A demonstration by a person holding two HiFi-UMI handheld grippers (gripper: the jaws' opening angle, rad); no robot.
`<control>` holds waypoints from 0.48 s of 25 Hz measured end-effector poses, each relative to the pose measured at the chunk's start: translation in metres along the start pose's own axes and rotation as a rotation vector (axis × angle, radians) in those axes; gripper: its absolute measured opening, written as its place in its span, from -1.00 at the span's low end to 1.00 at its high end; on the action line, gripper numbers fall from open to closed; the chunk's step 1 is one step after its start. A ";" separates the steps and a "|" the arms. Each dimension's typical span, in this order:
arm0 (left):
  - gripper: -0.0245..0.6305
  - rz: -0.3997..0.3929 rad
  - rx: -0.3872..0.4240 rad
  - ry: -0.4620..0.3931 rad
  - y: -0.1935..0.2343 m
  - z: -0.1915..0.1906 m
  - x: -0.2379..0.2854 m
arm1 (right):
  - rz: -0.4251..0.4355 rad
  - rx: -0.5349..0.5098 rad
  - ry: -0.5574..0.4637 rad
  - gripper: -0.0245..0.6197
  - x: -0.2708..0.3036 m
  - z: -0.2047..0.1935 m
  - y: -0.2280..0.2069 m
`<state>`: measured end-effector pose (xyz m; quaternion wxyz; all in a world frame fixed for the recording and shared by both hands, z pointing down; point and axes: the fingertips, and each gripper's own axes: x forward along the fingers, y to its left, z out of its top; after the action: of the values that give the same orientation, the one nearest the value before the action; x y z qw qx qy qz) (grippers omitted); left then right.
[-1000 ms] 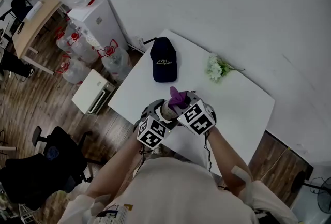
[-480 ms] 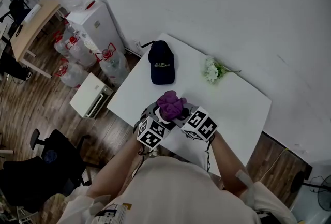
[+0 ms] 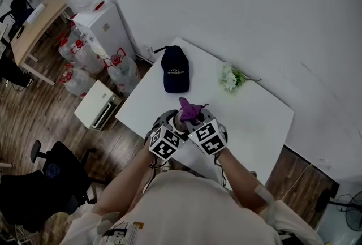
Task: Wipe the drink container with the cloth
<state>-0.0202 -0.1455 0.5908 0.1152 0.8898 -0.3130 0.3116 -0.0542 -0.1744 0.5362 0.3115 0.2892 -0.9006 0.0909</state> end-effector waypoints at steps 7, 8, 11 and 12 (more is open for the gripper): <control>0.34 -0.026 0.039 0.030 -0.006 -0.004 -0.004 | 0.237 -0.075 0.053 -0.72 -0.007 -0.008 0.048; 0.34 -0.026 0.042 0.034 -0.006 -0.005 -0.005 | 0.257 -0.064 0.054 -0.72 -0.012 -0.013 0.047; 0.34 -0.024 0.054 0.041 -0.008 -0.007 -0.008 | 0.326 0.026 0.042 -0.72 -0.026 -0.022 0.045; 0.34 -0.023 0.059 0.037 -0.009 -0.007 -0.007 | 0.326 0.057 0.029 -0.72 -0.030 -0.024 0.042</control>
<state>-0.0221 -0.1330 0.5917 0.0981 0.8904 -0.2910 0.3360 -0.0469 -0.1176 0.5372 0.2975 0.1466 -0.9280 0.1699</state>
